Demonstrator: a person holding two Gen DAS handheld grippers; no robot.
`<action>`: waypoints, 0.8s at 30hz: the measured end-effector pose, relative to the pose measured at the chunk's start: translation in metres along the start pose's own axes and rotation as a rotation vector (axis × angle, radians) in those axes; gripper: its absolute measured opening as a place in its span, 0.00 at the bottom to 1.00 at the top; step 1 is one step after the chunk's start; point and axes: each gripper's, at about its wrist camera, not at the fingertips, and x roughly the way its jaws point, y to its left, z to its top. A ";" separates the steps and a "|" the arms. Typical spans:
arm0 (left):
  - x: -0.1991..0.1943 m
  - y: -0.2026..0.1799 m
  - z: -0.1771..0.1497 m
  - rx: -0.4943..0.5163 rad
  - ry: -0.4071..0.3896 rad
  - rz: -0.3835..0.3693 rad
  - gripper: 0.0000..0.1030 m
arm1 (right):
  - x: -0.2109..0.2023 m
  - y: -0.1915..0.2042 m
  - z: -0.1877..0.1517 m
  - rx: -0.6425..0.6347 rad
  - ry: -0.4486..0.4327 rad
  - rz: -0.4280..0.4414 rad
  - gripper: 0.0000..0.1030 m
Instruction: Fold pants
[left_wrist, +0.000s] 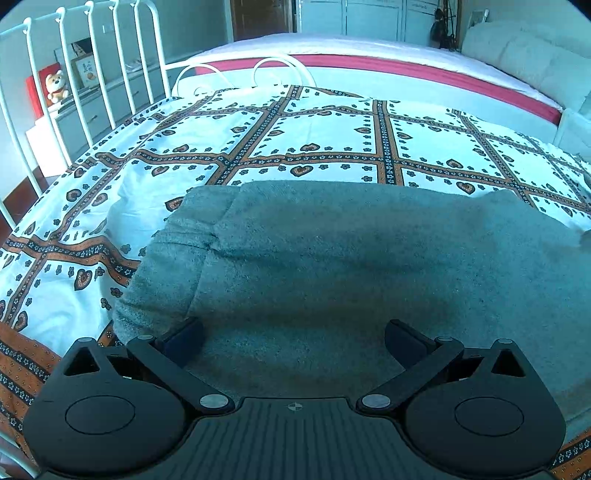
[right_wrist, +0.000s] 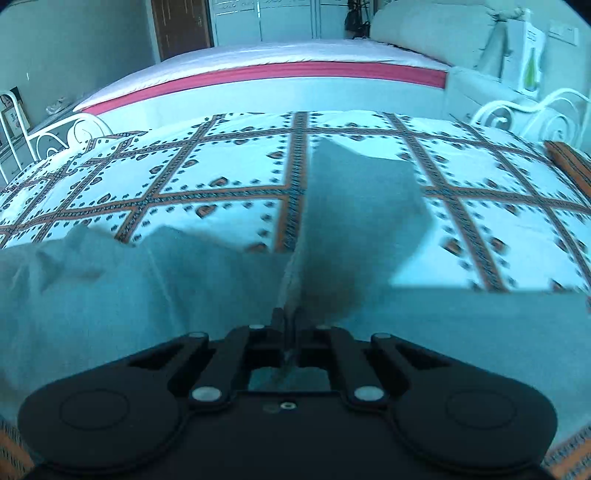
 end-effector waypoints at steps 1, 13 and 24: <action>-0.001 0.001 0.000 -0.006 -0.002 -0.006 1.00 | -0.009 -0.008 -0.009 0.014 0.008 0.004 0.00; 0.000 0.005 0.005 -0.097 -0.009 -0.004 1.00 | -0.060 -0.037 -0.051 0.019 -0.072 0.022 0.22; 0.003 -0.009 0.002 -0.004 0.011 0.052 1.00 | -0.003 0.016 -0.003 -0.302 -0.124 -0.096 0.35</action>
